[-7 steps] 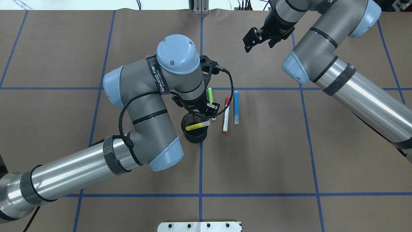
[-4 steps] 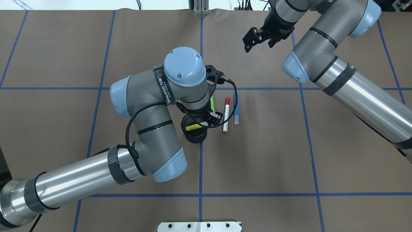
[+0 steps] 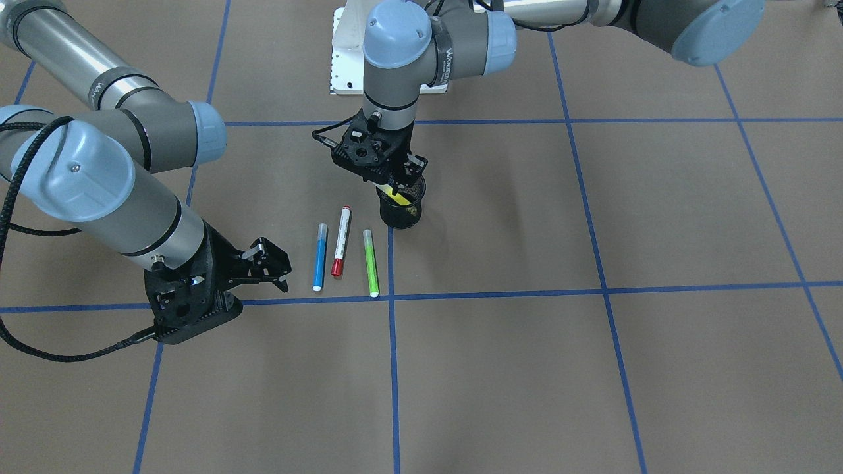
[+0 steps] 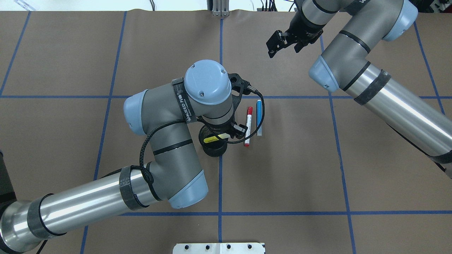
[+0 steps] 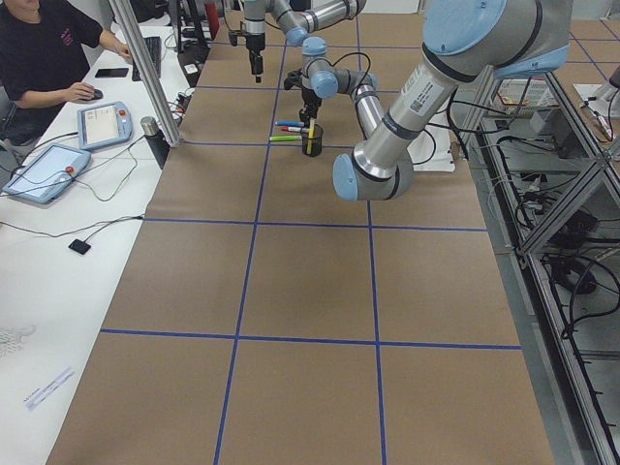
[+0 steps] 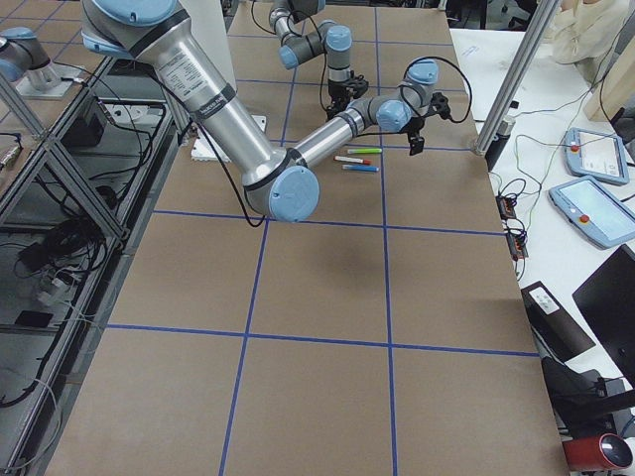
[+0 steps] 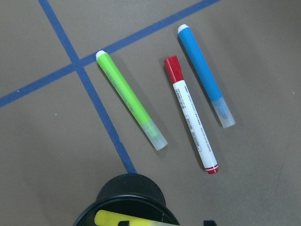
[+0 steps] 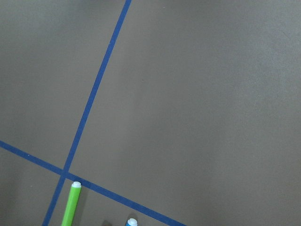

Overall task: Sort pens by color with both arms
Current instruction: 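Grasp the yellow highlighter in the cup with the left gripper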

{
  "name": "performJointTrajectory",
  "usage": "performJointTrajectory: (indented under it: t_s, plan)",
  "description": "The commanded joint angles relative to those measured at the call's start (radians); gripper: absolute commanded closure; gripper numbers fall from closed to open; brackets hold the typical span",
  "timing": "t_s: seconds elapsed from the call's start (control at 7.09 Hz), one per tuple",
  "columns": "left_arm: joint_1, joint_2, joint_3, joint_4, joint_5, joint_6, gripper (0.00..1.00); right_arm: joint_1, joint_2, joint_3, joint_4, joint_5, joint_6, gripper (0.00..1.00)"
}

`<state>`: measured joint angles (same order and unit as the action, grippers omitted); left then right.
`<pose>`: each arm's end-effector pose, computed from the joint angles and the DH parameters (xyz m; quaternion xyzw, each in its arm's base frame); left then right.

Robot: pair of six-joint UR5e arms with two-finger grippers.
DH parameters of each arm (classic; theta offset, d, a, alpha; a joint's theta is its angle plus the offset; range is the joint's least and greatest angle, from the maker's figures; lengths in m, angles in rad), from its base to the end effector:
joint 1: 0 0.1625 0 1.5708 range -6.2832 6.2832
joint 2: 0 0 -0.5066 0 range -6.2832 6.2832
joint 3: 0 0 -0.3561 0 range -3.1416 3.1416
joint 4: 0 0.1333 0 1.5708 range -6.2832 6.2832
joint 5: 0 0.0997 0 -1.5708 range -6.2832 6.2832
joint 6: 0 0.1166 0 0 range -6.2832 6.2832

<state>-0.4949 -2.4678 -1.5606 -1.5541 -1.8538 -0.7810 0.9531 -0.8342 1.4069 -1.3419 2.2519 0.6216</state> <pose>0.6304 -0.4547 0.1986 0.1476 0.4107 0.1907 0.8793 -0.3995 -0.6657 0.3362 0.1208 -0.4639 -0.1286 0.8681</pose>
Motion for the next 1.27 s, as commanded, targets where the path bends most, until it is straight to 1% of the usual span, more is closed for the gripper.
performJointTrajectory:
  t_s: [0.0,0.14,0.42,0.71,1.13]
  plan:
    - [0.001,0.004,-0.006,-0.003,0.089,-0.027,0.38,-0.001,0.003,0.001,0.001,0.000,0.001,0.01]
    - [0.006,0.001,-0.007,-0.013,0.109,-0.091,0.38,-0.001,0.001,0.004,0.001,0.002,0.001,0.01]
    - [0.021,0.000,-0.016,-0.015,0.116,-0.113,0.38,-0.001,0.001,0.004,0.001,0.002,0.001,0.01]
    - [0.082,0.021,-0.015,-0.024,0.134,-0.148,0.38,-0.002,0.000,0.003,0.001,0.002,0.000,0.01]
    - [0.090,0.033,-0.024,-0.052,0.157,-0.162,0.40,-0.005,0.000,0.001,0.001,0.000,0.000,0.01]
